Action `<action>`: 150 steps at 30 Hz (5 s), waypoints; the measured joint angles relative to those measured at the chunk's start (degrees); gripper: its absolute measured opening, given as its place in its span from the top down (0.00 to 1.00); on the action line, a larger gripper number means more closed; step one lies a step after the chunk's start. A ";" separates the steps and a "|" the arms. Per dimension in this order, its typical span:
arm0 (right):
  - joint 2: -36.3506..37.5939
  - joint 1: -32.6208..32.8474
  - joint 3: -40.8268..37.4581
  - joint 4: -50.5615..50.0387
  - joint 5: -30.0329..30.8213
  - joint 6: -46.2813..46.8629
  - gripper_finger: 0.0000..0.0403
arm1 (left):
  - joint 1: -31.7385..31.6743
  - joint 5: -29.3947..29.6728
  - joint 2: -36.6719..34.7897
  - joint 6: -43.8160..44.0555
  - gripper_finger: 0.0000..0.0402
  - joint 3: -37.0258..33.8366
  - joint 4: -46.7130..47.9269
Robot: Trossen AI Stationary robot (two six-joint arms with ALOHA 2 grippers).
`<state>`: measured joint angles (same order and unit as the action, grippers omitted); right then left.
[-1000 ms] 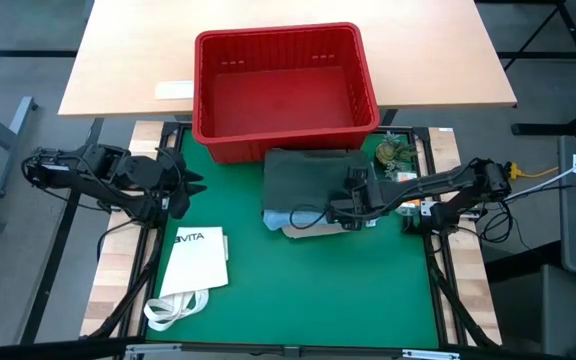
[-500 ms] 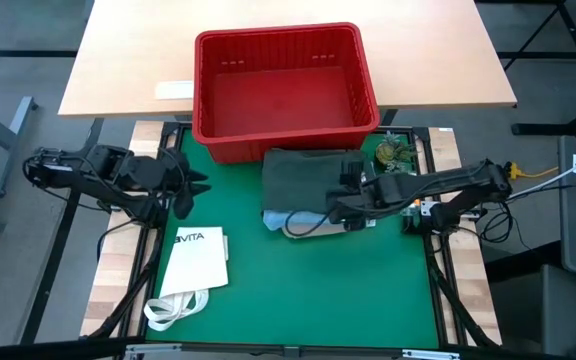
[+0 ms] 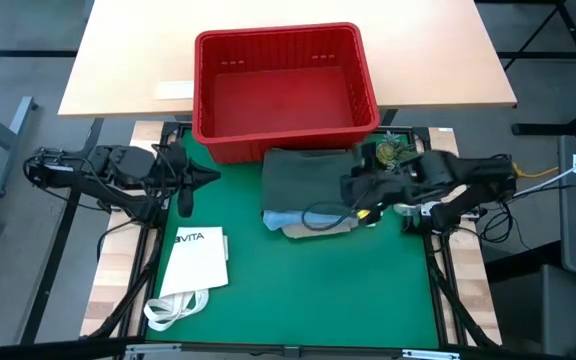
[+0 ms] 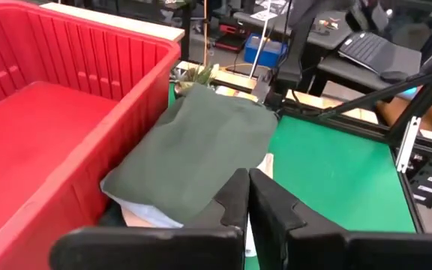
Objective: Fold laundry
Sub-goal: Return to Home Position
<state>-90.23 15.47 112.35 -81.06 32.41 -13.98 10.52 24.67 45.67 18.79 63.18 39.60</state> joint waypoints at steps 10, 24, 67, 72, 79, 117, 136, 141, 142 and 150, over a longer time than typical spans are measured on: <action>13.32 0.04 -3.48 -1.63 0.03 2.29 0.94 | 0.00 0.02 -1.74 -2.98 1.00 0.00 0.35; 43.61 0.02 -53.49 33.88 -5.35 6.01 0.97 | 1.50 -5.19 -8.22 -11.71 1.00 -21.75 -21.78; 90.09 -0.12 -106.43 70.22 -13.22 3.06 0.97 | -4.64 -8.25 -44.72 -22.58 1.00 -62.75 -52.64; 89.96 -0.12 -108.86 75.53 -13.72 0.65 0.97 | -9.46 -12.85 -44.70 -23.55 1.00 -62.75 -52.55; 89.92 -0.12 -108.86 77.46 -13.48 -4.80 0.97 | -15.85 -20.14 -44.68 -21.04 1.00 -62.75 -51.38; 89.74 -0.12 -108.80 74.67 -11.15 -10.83 0.97 | -18.12 -23.73 -44.57 -17.47 1.00 -62.69 -40.09; 89.74 -0.12 -108.80 74.67 -11.04 -10.81 0.97 | -18.12 -23.47 -44.57 -17.81 1.00 -62.69 -40.11; 89.74 -0.12 -108.80 74.66 -11.04 -10.81 0.97 | -18.12 -23.46 -44.57 -17.81 1.00 -62.69 -40.13; 89.74 -0.11 -108.80 74.67 -11.04 -10.81 0.97 | -18.12 -23.45 -44.57 -17.81 1.00 -62.69 -40.13; 89.74 -0.12 -108.80 74.65 -11.04 -10.81 0.97 | -18.12 -23.43 -44.57 -17.81 1.00 -62.69 -40.14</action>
<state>-0.49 15.35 3.55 -6.41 21.37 -24.80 -7.60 1.23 1.10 0.97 0.49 -0.55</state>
